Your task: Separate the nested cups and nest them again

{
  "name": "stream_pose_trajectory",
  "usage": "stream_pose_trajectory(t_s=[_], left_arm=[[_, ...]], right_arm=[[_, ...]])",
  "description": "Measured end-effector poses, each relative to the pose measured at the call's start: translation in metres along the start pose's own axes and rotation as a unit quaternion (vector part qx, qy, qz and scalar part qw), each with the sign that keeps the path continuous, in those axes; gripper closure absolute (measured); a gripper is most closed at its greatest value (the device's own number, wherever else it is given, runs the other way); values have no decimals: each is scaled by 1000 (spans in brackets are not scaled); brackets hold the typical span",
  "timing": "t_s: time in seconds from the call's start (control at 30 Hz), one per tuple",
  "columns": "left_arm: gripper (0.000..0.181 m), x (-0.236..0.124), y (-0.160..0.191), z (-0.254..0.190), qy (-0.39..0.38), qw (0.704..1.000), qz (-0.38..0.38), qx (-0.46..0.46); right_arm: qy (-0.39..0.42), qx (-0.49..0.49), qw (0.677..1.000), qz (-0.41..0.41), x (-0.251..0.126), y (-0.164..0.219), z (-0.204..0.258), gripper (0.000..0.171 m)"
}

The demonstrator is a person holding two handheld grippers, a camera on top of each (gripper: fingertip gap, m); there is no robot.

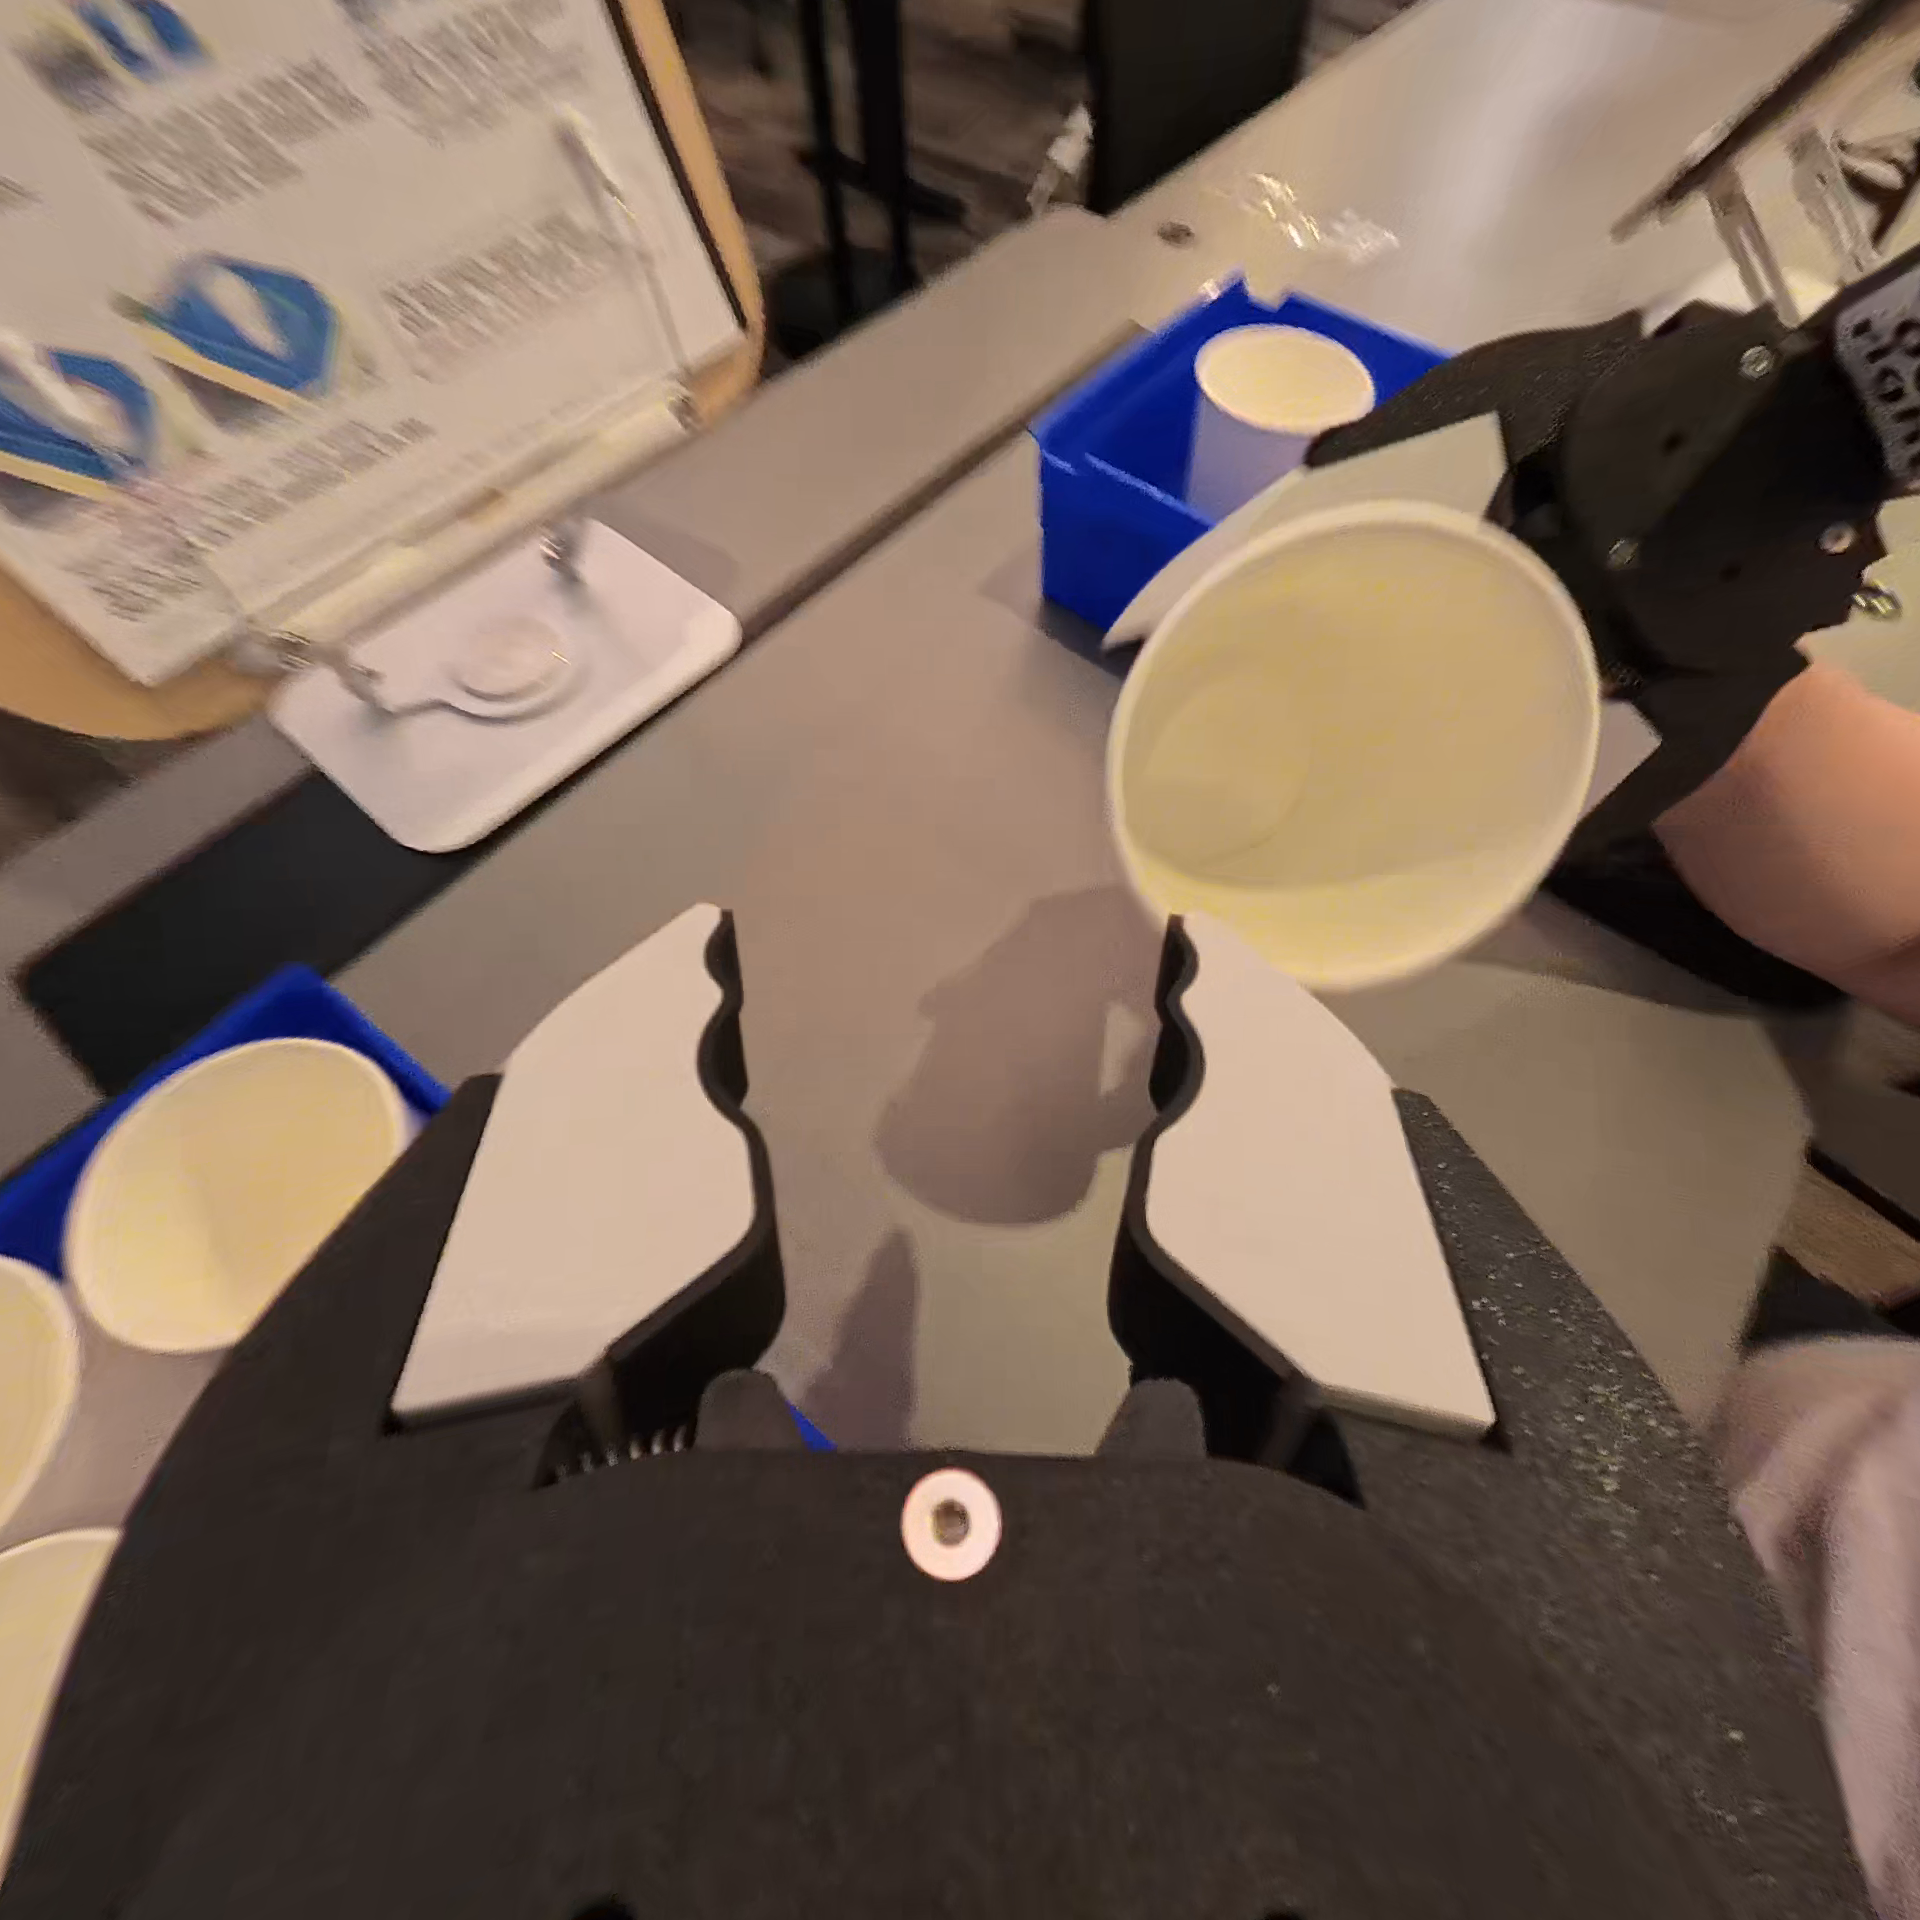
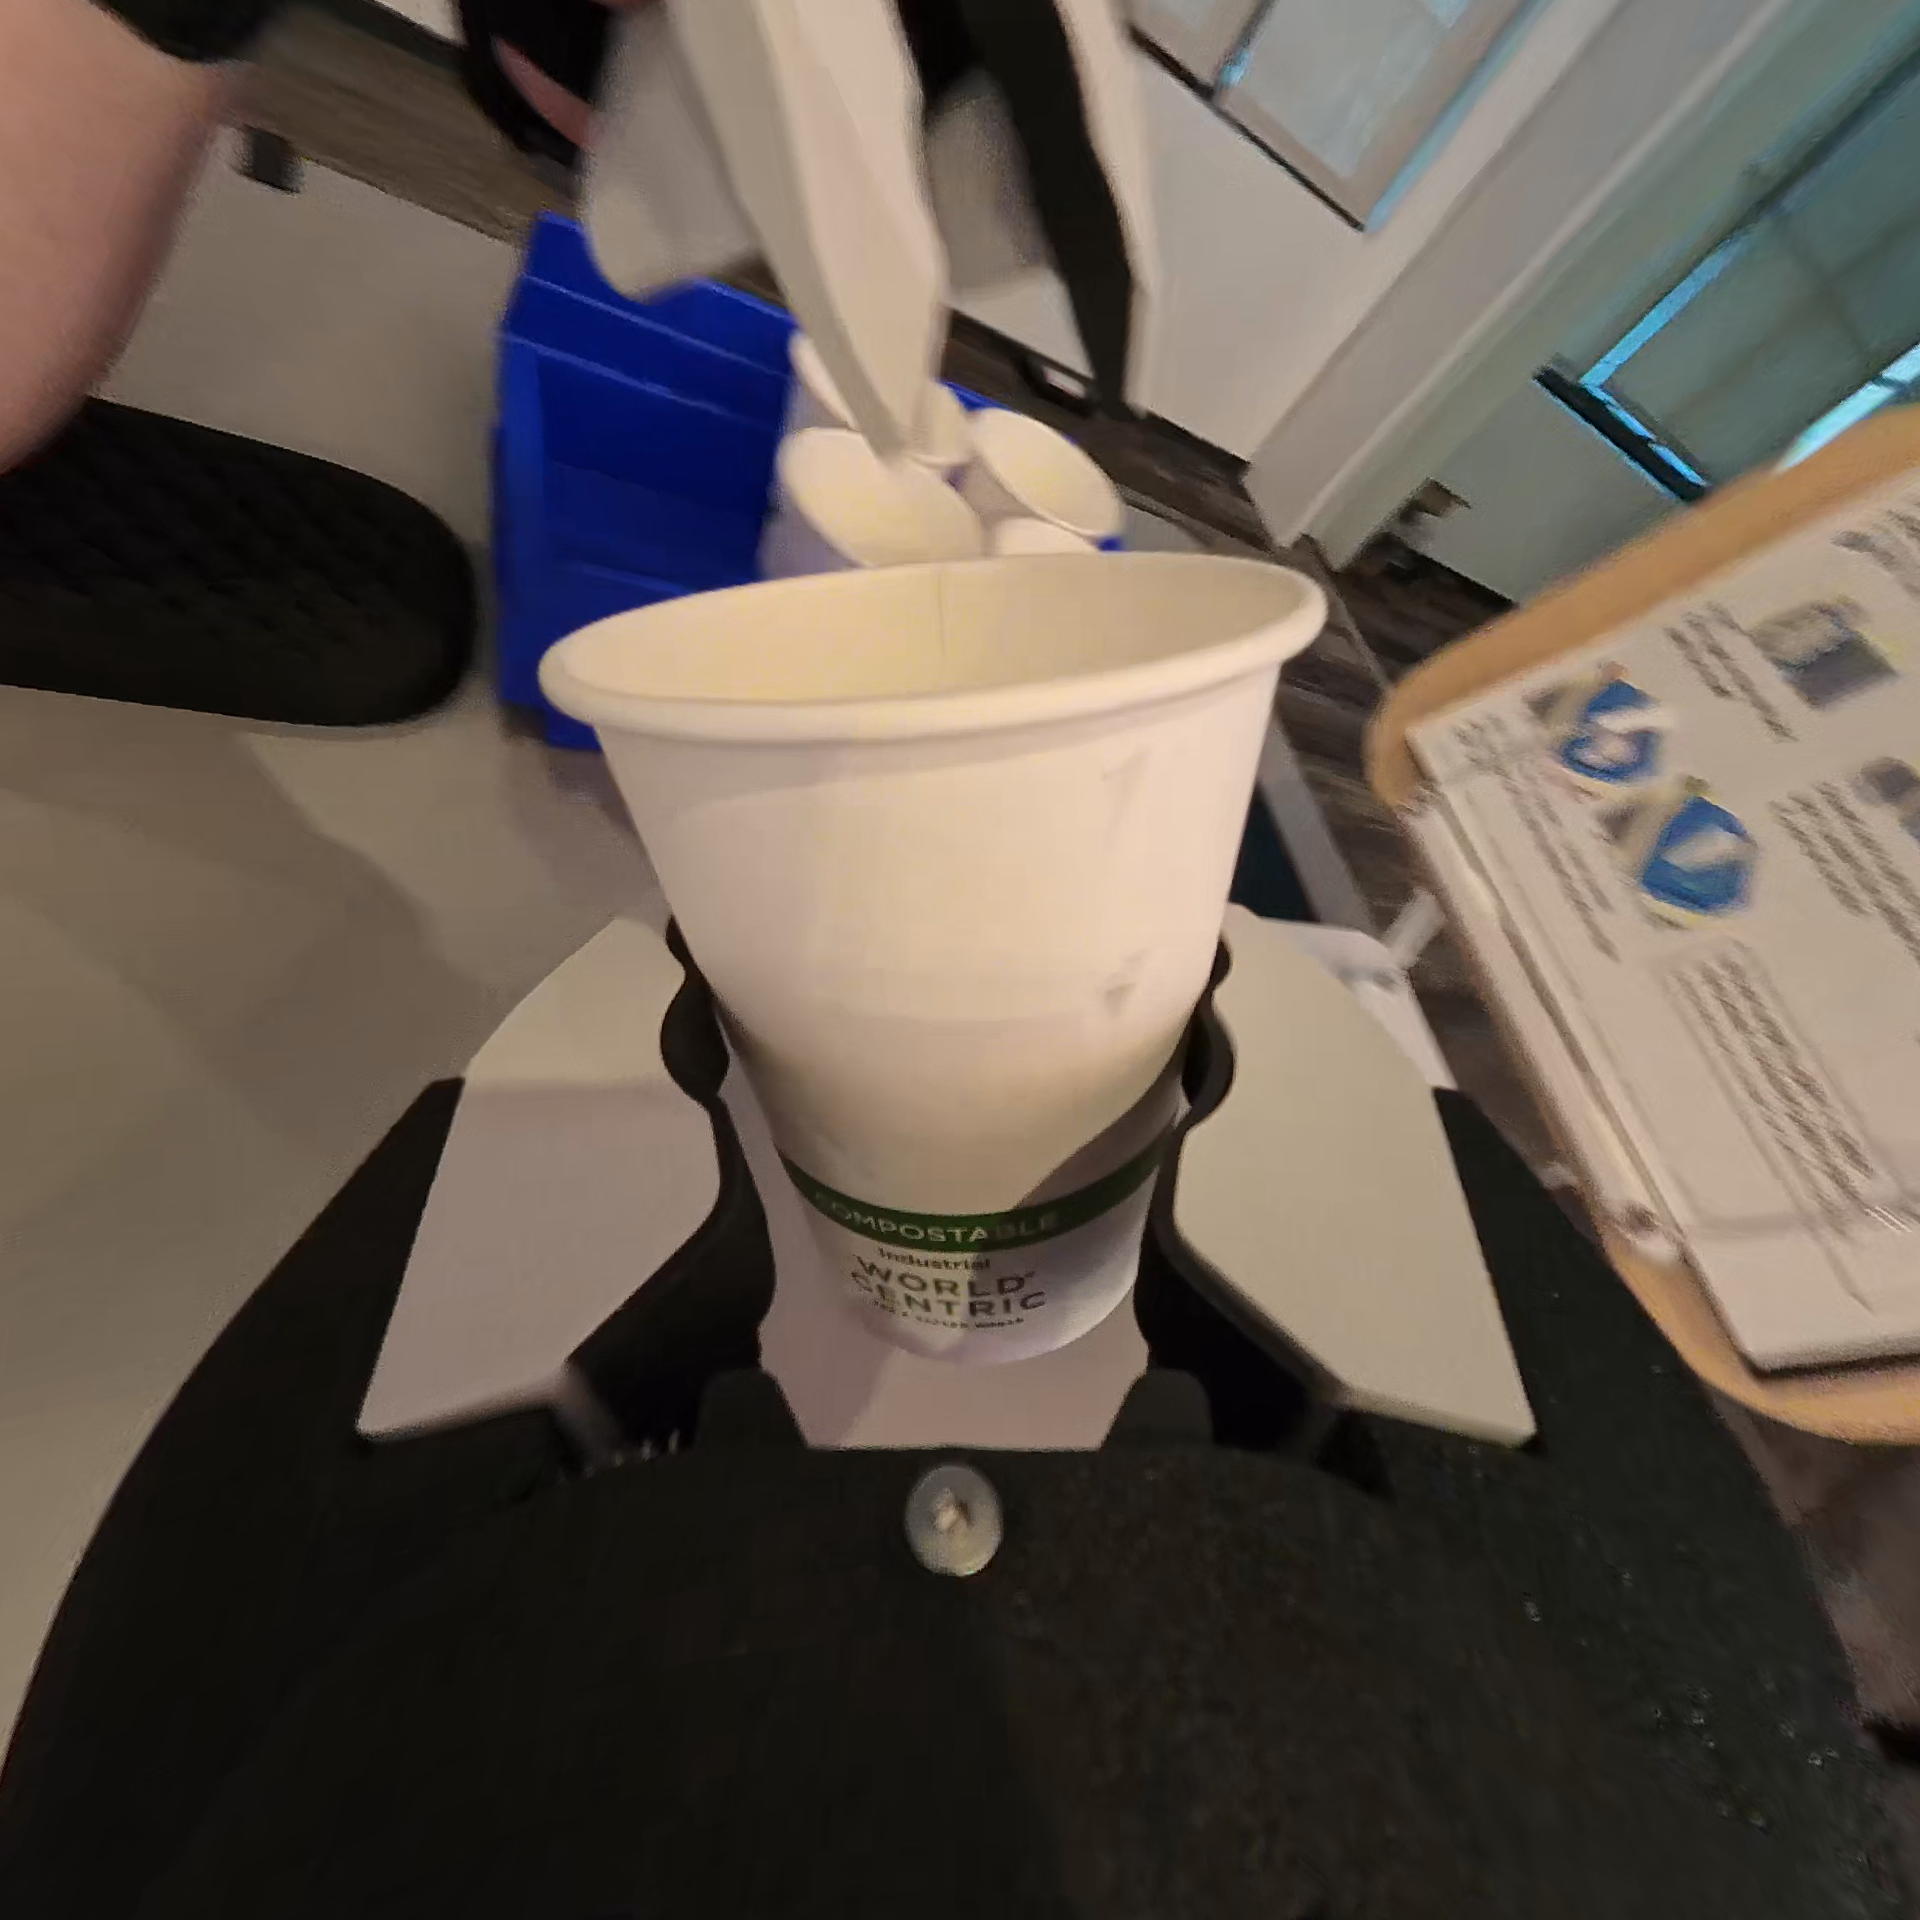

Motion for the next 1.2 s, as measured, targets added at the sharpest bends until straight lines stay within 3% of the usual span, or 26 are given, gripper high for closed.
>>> stream_pose_trajectory(t_s=[0.1,0.2,0.27,0.37,0.7,1.2], left_arm=[[110,-14,-14,4,2,997,-75,-19],[121,-24,-19,7,8,993,-115,-40],[125,-26,-19,9,8,992,-117,-42],[125,-24,-18,12,-1,993,-111,-40],[128,-15,-18,3,9,995,-95,-26],[131,-18,-20,1,13,994,-103,-25]], right_arm=[[102,56,993,10,-44,26,-65,84],[212,213,953,-40,-118,74,-134,84],[224,310,921,-76,-156,109,-155,84],[247,333,904,-106,-184,148,-167,84],[256,370,890,-68,-179,210,-167,83],[233,372,898,33,-175,236,-157,81]])
Point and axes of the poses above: each gripper's, where its closed fingertips meet, x out along the fingers, y out of its underside, z = x × y across the jaws, the point moved 5 cm from there along -x, back along the fingers, and after that the axes turned 4 degrees about y, right-handed, at the moved point
